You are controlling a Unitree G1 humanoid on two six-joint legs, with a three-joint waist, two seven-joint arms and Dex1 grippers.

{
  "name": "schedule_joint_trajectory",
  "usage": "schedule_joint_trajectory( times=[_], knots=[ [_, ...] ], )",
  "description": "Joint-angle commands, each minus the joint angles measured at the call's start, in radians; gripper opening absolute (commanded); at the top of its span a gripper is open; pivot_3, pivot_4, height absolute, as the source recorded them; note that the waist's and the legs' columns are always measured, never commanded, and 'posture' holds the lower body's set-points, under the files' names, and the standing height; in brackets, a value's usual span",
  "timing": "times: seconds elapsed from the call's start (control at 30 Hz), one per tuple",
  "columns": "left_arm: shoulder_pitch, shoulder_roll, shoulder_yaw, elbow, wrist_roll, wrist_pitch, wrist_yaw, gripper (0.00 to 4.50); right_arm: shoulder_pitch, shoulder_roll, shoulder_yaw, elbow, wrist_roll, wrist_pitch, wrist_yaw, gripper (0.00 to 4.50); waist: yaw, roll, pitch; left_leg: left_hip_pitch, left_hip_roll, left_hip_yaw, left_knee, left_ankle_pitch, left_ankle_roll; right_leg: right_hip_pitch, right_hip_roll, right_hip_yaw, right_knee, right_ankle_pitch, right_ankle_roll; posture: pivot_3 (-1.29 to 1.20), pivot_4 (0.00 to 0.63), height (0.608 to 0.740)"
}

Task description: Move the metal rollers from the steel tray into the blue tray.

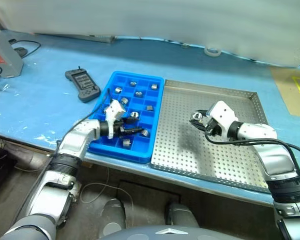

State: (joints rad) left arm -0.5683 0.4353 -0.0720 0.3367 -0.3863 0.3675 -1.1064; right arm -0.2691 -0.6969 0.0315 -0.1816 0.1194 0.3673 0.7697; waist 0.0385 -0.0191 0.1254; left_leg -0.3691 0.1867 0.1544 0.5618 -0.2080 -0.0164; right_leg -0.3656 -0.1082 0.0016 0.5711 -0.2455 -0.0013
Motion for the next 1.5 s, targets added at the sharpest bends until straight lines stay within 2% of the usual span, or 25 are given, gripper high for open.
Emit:
schedule_joint_trajectory(
  times=[0.03,0.2,0.27,0.4,0.53,0.63,0.8,1.0,1.17,1.37,1.5],
  knots=[
    [-0.133,0.057,0.173,-0.033,-0.138,0.056,-0.006,2.79,-0.073,0.027,-0.005,-0.071,0.03,0.002,-0.003,1.78,0.0,0.0,0.0,0.0,0.0,0.0,0.0,0.001,-0.001,0.0,0.0,0.0,0.0,0.0,0.0,-0.12,0.15,0.74],
    [-0.204,0.152,0.261,0.069,-0.144,0.065,-0.005,2.79,-0.139,0.067,0.037,-0.052,0.012,-0.004,0.0,1.78,-0.001,0.002,-0.001,0.003,-0.002,0.001,-0.001,0.001,-0.002,0.0,0.0,-0.001,0.0,0.0,0.0,-0.09,0.15,0.74],
    [-0.173,0.205,0.255,0.085,-0.102,0.044,-0.02,2.79,-0.142,0.081,0.061,-0.063,0.031,0.015,0.023,1.78,-0.001,0.001,-0.001,0.004,-0.005,0.001,-0.003,0.0,-0.001,0.001,0.0,0.0,0.0,0.0,0.0,-0.07,0.15,0.74],
    [0.003,0.322,0.182,0.034,-0.007,-0.039,-0.112,2.79,-0.079,0.042,0.171,-0.152,0.062,-0.017,0.179,1.78,0.003,0.0,-0.001,0.0,-0.006,-0.002,-0.005,-0.003,-0.002,-0.001,0.0,-0.003,0.0,0.0,0.0,-0.03,0.15,0.74],
    [0.075,0.369,0.247,-0.02,-0.048,0.006,-0.112,2.79,-0.182,0.085,0.211,-0.05,0.043,-0.063,0.209,1.78,0.012,-0.002,0.0,-0.006,-0.004,-0.006,-0.002,-0.004,-0.004,-0.004,0.0,-0.014,0.001,0.0,0.001,0.05,0.15,0.74],
    [0.136,0.409,0.296,-0.06,-0.044,0.006,-0.075,2.79,-0.251,0.142,0.282,0.042,0.011,-0.122,0.241,1.78,0.014,-0.004,-0.002,-0.005,-0.001,-0.006,0.0,-0.004,-0.004,-0.001,-0.001,-0.024,0.0,-0.002,-0.003,0.1,0.15,0.74],
    [0.248,0.431,0.401,-0.169,-0.081,0.051,-0.007,2.79,-0.334,0.212,0.307,0.161,-0.008,-0.193,0.256,1.78,0.031,-0.004,-0.002,0.002,0.003,-0.006,-0.002,-0.002,-0.009,0.003,-0.001,-0.026,0.001,-0.006,-0.01,0.16,0.15,0.74],
    [0.282,0.467,0.504,-0.123,-0.091,0.056,0.06,2.79,-0.454,0.339,0.361,0.36,-0.063,-0.279,0.247,1.78,0.041,-0.007,-0.003,0.0,0.005,-0.008,-0.002,-0.001,-0.01,0.002,0.0,-0.028,0.003,-0.006,-0.01,0.2,0.15,0.74],
    [0.314,0.443,0.502,-0.194,-0.12,0.107,0.09,2.79,-0.547,0.506,0.42,0.594,-0.14,-0.353,0.209,1.78,0.042,-0.007,-0.003,0.0,0.003,-0.008,-0.002,-0.001,-0.01,0.002,0.0,-0.029,0.003,-0.005,-0.01,0.22,0.15,0.74],
    [0.364,0.405,0.515,-0.256,-0.152,0.161,0.138,2.79,-0.595,0.678,0.481,0.71,-0.2,-0.399,0.178,1.78,0.048,-0.006,-0.002,-0.001,0.003,-0.009,-0.004,-0.002,-0.011,0.001,0.0,-0.031,0.003,-0.004,-0.008,0.24,0.15,0.74],
    [0.404,0.371,0.518,-0.29,-0.157,0.152,0.176,2.79,-0.668,0.784,0.475,0.833,-0.225,-0.441,0.122,1.78,0.051,-0.007,-0.001,0.0,0.003,-0.01,-0.004,-0.001,-0.013,0.001,0.0,-0.032,0.003,-0.004,-0.007,0.27,0.15,0.74]
  ],
)
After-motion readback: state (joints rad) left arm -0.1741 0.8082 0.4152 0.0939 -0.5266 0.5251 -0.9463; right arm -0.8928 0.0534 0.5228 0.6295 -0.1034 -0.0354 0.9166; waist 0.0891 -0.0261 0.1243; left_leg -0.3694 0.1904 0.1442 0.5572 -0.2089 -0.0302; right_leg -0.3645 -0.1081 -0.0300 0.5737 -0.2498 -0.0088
